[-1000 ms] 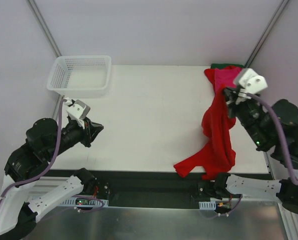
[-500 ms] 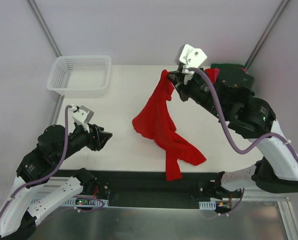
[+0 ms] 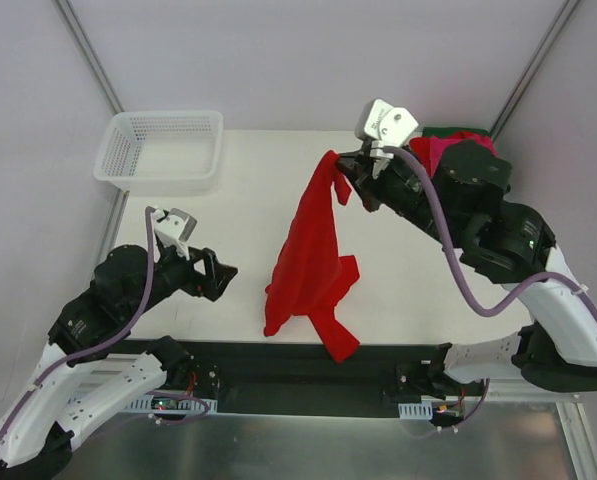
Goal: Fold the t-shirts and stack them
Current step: Flatten out the tshirt
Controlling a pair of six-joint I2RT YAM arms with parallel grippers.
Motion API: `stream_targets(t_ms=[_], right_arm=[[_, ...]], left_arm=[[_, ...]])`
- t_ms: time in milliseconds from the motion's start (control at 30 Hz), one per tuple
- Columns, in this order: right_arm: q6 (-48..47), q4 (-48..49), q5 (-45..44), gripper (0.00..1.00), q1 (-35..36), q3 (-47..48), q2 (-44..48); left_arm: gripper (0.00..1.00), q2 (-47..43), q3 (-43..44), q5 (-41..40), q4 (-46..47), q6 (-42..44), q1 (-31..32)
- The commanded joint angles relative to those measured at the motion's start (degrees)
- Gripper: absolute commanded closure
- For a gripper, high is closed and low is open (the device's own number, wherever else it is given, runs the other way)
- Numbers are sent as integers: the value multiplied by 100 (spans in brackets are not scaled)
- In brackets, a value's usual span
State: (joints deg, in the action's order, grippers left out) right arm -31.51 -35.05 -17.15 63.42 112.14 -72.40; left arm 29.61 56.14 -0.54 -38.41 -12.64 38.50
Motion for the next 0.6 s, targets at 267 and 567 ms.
stream_targets(t_ms=[267, 567], right_arm=[[-294, 7, 159, 99, 214, 1152, -1222], [-575, 1007, -156, 99, 759, 1681, -1672]], left_arm=[[15, -437, -1157, 133, 1125, -616, -62], [13, -1115, -1368, -263, 1108, -713, -62]])
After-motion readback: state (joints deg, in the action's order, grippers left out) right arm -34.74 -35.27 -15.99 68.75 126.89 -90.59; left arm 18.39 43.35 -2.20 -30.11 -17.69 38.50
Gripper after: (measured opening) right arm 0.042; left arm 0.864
